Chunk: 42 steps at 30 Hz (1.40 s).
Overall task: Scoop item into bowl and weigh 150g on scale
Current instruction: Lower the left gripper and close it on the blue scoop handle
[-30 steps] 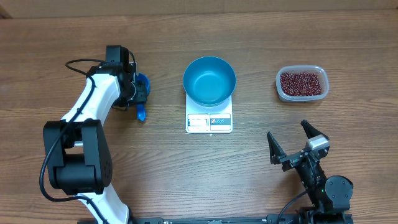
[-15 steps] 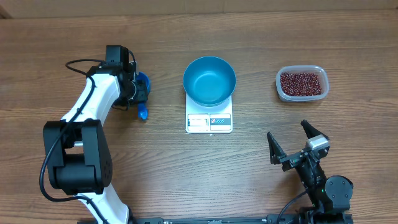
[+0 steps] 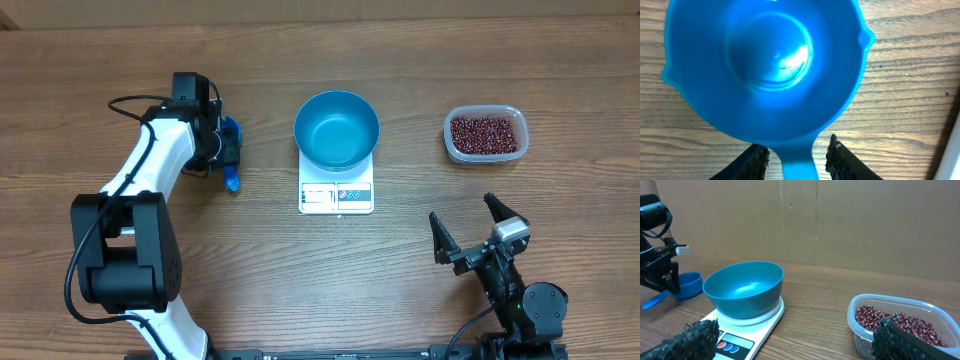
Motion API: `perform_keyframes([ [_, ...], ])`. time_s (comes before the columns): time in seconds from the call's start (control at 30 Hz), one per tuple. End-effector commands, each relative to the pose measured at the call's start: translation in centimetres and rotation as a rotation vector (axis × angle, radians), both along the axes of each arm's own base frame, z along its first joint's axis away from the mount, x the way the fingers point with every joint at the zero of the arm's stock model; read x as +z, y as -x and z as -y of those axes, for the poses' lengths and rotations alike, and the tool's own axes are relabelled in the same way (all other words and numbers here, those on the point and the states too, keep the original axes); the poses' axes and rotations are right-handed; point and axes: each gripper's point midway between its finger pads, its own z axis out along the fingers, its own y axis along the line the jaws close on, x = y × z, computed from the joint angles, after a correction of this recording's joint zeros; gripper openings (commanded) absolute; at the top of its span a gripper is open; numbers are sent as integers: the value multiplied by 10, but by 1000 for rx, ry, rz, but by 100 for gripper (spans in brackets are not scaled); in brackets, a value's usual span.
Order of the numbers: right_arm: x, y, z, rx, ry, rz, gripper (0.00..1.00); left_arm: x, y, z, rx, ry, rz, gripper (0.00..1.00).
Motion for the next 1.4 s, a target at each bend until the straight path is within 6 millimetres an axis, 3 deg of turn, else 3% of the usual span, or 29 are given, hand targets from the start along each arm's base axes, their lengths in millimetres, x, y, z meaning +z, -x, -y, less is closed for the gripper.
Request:
perform_keyframes([
  [0.0, -1, 0, -1, -1, 1, 6, 100, 12, -5, 6, 5, 15, 39, 43],
  [0.3, -1, 0, -1, -1, 1, 6, 100, 12, -1, 6, 33, 26, 22, 49],
  [0.9, -1, 0, -1, -1, 1, 6, 100, 5, 3, 5, 42, 18, -5, 34],
  [1.03, -1, 0, -1, -1, 1, 6, 100, 4, 1, 2, 46, 2, 4, 45],
  [1.1, -1, 0, -1, -1, 1, 6, 100, 3, 0, 1, 47, -2, 8, 45],
  [1.23, -1, 0, -1, -1, 1, 6, 100, 2, 1, 2, 46, 1, 8, 35],
  [1.37, -1, 0, 0, -1, 1, 6, 100, 2, 1, 2, 45, 1, 10, 36],
])
